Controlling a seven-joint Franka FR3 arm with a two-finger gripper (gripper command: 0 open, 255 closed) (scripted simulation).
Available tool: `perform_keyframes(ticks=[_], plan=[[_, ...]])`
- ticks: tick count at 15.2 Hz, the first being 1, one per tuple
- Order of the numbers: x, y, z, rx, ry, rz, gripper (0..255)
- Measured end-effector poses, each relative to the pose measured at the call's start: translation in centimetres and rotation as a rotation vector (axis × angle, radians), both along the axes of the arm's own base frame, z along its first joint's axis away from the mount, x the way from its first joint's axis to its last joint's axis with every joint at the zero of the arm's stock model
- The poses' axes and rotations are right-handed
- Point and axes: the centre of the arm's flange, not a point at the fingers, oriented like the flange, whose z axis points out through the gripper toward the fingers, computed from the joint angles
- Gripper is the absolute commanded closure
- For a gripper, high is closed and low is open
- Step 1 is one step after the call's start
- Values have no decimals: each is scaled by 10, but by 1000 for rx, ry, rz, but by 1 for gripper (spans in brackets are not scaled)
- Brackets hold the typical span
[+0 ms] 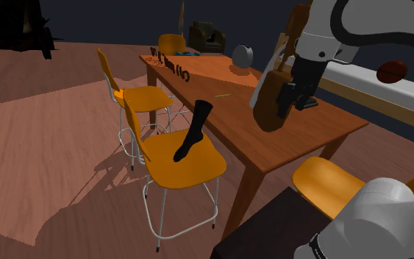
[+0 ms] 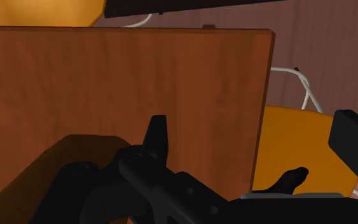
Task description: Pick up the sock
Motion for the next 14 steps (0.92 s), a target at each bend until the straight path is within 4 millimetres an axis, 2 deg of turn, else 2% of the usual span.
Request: perform_keyframes(ticks=[1, 4, 8, 14], plan=[[0, 0, 0, 0, 0, 0, 0], [26, 4, -7, 5, 3, 14, 0], [73, 13, -23, 13, 8, 40, 0], [153, 23, -42, 26, 15, 81, 0]])
